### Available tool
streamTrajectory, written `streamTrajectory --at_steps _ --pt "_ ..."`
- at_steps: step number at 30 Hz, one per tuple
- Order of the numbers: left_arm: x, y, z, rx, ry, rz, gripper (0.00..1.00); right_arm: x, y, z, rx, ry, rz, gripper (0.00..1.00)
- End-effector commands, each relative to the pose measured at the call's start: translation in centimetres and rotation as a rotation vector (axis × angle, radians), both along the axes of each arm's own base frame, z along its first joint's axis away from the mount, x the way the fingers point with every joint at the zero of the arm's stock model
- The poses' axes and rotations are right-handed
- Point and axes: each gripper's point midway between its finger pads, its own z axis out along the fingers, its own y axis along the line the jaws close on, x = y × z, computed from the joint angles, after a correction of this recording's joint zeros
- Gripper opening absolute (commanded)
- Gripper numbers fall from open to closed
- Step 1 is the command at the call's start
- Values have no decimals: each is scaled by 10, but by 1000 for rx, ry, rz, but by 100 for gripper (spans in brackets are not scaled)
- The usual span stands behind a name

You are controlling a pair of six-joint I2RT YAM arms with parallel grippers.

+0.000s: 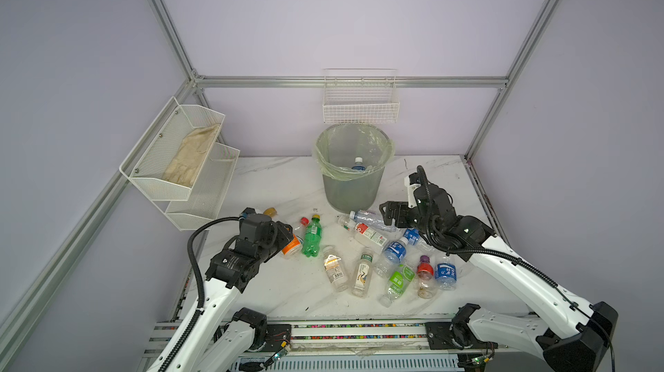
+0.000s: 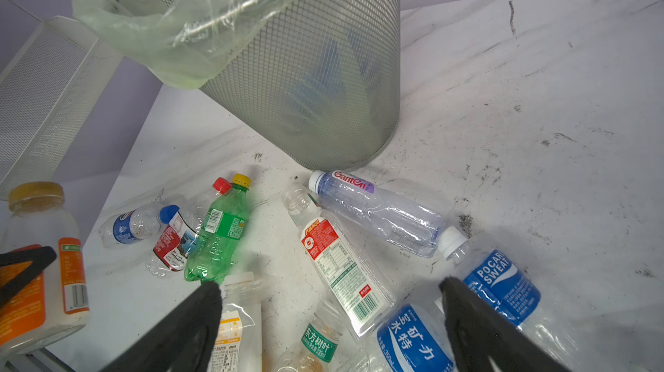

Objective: Throw the plastic bottles in the bin
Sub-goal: 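Lift the orange-labelled bottle with the left gripper toward the wastebasket, then open the left gripper to drop the bottle into the wastebasket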

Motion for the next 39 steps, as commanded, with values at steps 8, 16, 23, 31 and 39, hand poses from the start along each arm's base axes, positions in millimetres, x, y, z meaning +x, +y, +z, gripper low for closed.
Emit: streamTrajectory --at_steps 8,16,23,31,39 --pt "25 -54 157 37 -475 -271 0 -1 -3 1 20 -7 -18 97" --pt "44 -96 204 154 -584 -369 0 -6 -6 -3 25 1 -21 97" --pt "59 -121 231 201 -647 -407 0 -9 -10 -12 14 9 -26 97" --pt "80 -142 245 236 -684 -424 0 -9 -12 -21 -13 12 -26 97" --pt "107 -159 251 292 -708 -422 0 -13 -13 -35 -29 16 -7 97"
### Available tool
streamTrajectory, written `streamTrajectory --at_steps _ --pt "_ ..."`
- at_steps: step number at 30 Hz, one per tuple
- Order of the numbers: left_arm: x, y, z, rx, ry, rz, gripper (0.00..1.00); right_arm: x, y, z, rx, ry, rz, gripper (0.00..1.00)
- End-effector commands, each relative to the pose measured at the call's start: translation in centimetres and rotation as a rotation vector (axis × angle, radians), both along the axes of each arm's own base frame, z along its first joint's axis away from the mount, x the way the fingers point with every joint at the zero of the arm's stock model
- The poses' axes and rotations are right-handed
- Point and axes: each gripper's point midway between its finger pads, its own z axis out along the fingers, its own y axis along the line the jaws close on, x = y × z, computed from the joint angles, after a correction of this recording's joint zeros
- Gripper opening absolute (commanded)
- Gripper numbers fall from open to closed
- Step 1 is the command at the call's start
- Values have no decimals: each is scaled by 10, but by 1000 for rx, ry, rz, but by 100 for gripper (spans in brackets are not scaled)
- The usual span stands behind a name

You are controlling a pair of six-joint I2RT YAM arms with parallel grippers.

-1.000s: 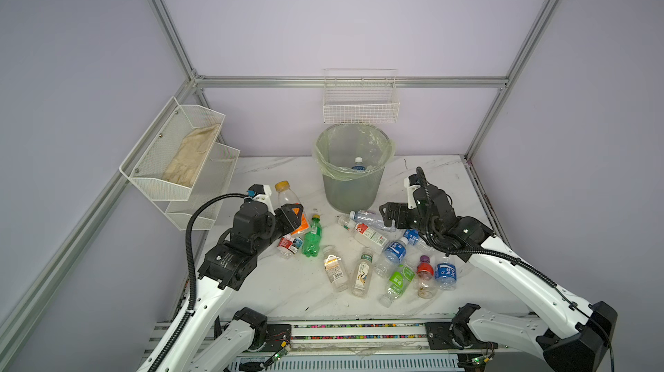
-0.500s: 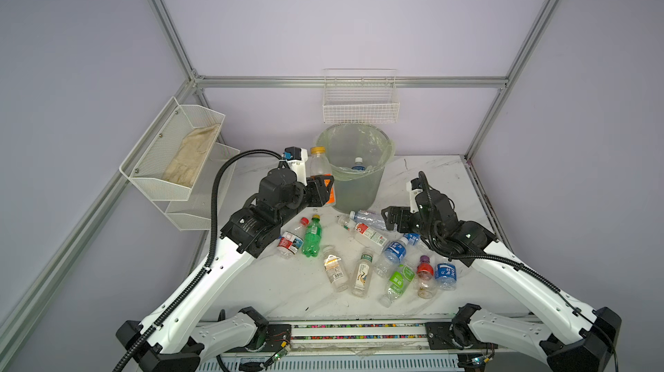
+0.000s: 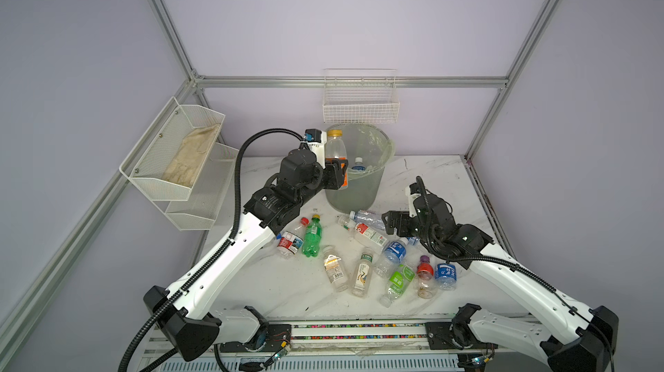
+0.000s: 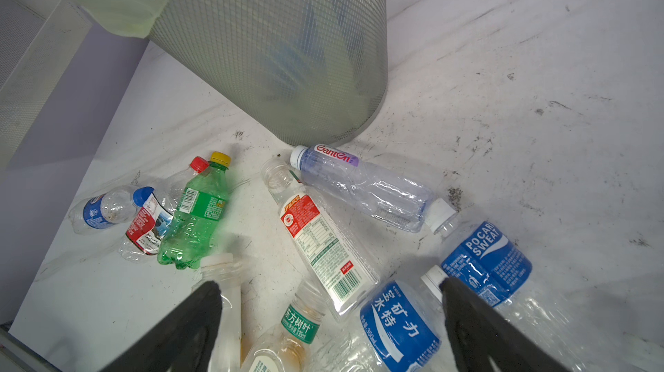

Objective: Throw the plastic bottles in the bin
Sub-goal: 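Open the left gripper to drop the bottle into the wastebasket, then withdraw the left gripper to the pile while the right gripper moves toward the red-labelled bottle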

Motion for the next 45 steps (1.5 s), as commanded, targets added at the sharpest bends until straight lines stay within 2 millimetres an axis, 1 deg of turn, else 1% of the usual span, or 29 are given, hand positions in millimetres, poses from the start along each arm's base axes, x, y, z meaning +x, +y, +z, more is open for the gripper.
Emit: streamTrajectory --at_steps 1,2,3,5,11,15,16,17,18,19,20,21,23,26,31,35,45 --pt "7 -2 63 -41 -162 8 0 -1 -2 -2 3 -20 -1 97" --pt "10 -4 65 -38 -168 9 0 -1 -2 -4 3 -16 1 97" --pt "19 -10 61 -25 -160 10 0 -2 -2 -6 3 -13 3 97" --pt "28 -16 61 -17 -163 13 0 -3 -3 -9 1 -10 3 97" --pt "54 -32 62 6 -182 22 0 -4 -6 -10 -11 -19 2 97" --pt "82 -43 61 51 -210 60 0 -4 -6 -10 -12 -21 4 97" --pt "90 -45 59 72 -212 70 5 -5 -6 -9 -11 -22 6 97" --pt "97 -48 59 92 -201 80 24 -5 -5 -9 -10 -22 7 97" --pt "101 -52 63 105 -195 72 48 -5 -5 -8 -7 -22 8 97" --pt "105 -57 63 115 -185 58 69 -5 -6 -7 -6 -23 7 97" --pt "105 -61 67 114 -181 45 94 -6 -6 -6 -2 -25 7 97" --pt "106 -62 69 107 -176 42 100 -7 -7 -5 0 -27 4 97" --pt "104 -61 72 88 -178 43 100 -8 -8 -3 6 -33 2 97" --pt "96 -57 80 68 -189 43 100 -10 -9 -3 11 -35 4 97" --pt "77 -51 96 45 -219 37 100 -11 -9 -5 10 -30 6 97" --pt "59 -48 108 42 -249 28 100 -10 -8 -1 17 -33 6 97" --pt "21 -35 118 -45 -300 -26 100 -15 -10 4 32 -30 6 97"
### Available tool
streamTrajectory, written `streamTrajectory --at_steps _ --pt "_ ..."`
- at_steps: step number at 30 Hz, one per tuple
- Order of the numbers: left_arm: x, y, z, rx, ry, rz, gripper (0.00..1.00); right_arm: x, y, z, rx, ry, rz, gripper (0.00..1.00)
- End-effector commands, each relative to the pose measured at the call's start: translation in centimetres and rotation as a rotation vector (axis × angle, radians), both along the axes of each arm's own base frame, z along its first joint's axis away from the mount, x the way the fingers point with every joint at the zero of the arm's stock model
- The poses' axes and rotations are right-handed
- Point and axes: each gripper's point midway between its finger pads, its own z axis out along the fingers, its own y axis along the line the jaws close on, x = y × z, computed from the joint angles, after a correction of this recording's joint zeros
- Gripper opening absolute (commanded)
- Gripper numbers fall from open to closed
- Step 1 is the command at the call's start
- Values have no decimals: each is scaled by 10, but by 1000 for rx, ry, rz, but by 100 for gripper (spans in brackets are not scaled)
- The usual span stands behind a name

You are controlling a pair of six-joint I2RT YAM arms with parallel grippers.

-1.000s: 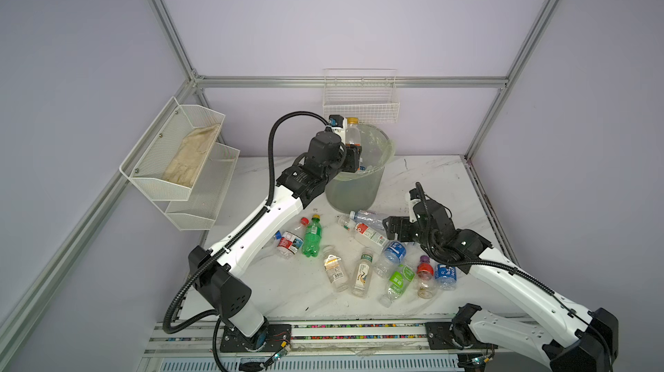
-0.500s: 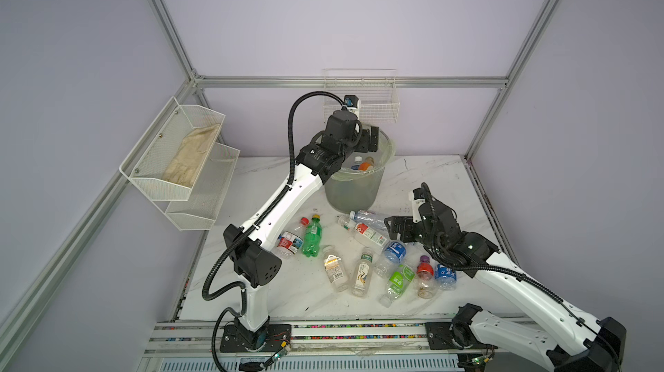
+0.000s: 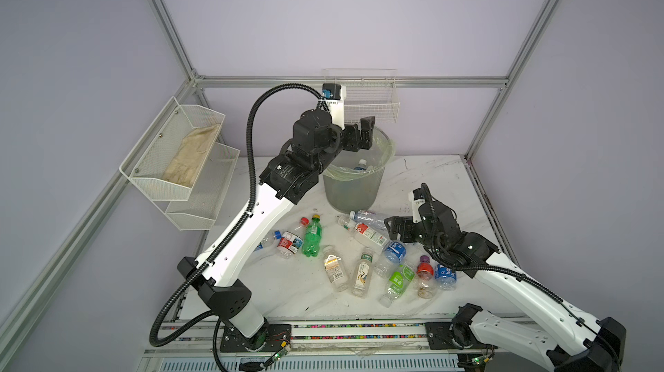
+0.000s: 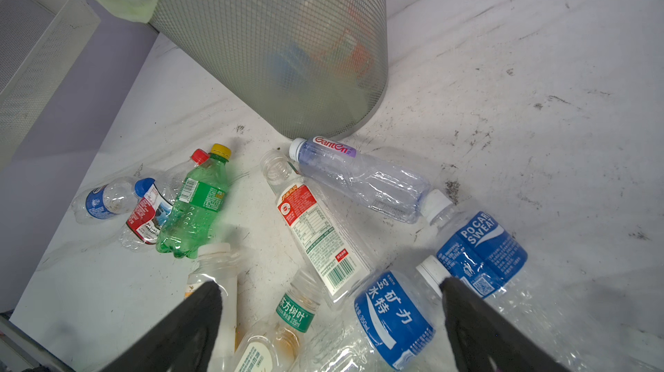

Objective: Throw the plastic bottles in the bin
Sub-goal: 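Withdraw the left gripper to the pile while the right gripper moves toward the red-labelled bottle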

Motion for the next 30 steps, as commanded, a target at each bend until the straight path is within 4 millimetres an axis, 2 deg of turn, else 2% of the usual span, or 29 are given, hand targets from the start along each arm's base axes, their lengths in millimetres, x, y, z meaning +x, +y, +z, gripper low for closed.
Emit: streamTrajectory --at_steps 1,8,10,12,17,24,30 --pt "-8 1 4 -44 -34 -28 100 -4 -2 5 15 -1 -4 97" --pt "-27 19 -11 -69 11 -15 100 -6 1 2 -11 19 29 97" --pt "-38 30 -13 -84 11 -7 100 -7 3 -2 -25 33 45 97" --pt "-45 39 -23 -91 27 11 100 -7 4 -7 -36 46 55 97" --pt "-62 61 -63 -87 83 53 100 -8 9 -10 -36 57 84 97" --pt "-83 86 -128 -54 193 103 100 -3 18 -24 -46 96 103 97" --pt "-101 108 -171 -10 268 150 100 0 25 -34 -46 116 116 97"
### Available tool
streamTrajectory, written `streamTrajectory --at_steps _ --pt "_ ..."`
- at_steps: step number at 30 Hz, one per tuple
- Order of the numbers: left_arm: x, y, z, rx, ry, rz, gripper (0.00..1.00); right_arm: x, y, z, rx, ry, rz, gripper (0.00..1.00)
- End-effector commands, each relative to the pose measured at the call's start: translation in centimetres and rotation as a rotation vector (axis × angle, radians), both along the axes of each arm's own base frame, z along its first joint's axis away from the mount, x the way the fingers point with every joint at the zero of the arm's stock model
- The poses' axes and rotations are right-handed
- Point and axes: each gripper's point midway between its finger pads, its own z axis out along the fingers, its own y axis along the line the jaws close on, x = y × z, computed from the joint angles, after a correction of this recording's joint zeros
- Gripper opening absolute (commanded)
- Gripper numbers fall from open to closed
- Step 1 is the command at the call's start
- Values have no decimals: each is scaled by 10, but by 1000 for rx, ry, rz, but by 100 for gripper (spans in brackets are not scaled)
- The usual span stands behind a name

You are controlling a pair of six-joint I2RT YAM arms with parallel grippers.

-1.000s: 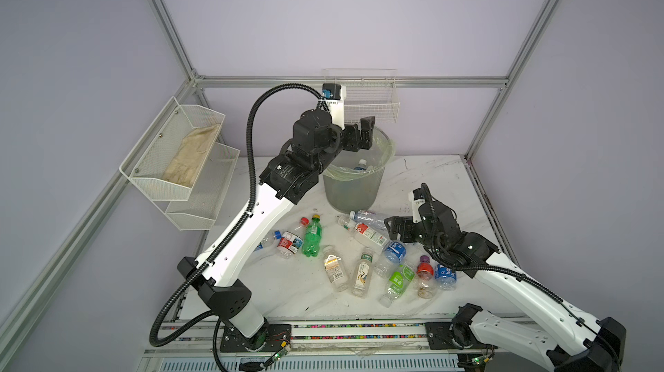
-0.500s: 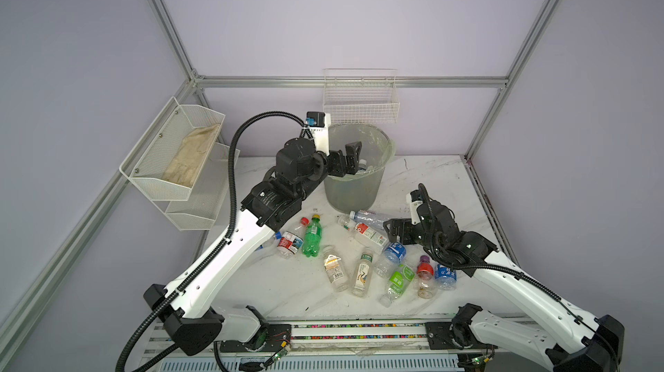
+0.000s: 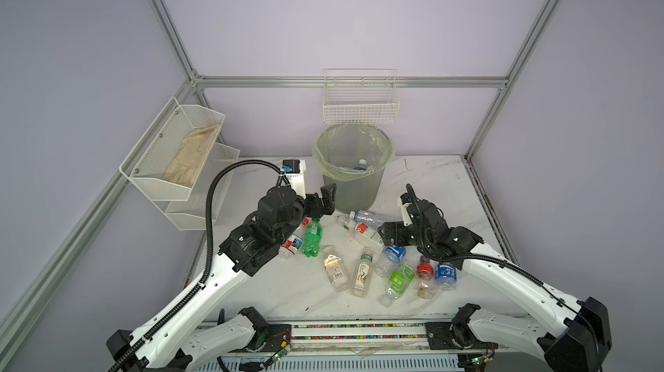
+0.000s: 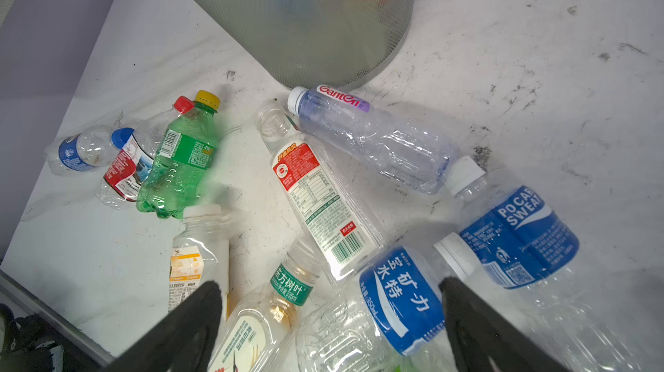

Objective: Throw the plastic bottles in the bin
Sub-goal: 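Withdraw the left gripper to the pile while the right gripper moves toward the red-labelled bottle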

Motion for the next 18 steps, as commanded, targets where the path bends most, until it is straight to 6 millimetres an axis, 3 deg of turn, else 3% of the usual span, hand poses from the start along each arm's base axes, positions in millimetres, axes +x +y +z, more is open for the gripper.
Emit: streamTrajectory --at_steps 1,12,18 --pt "-10 18 -24 2 43 51 100 4 6 6 20 -17 14 97" --pt "-43 36 -119 -88 242 91 99 7 14 -25 -3 31 33 94" --pt "-53 32 -150 -145 325 74 98 10 24 -40 -39 54 54 93"
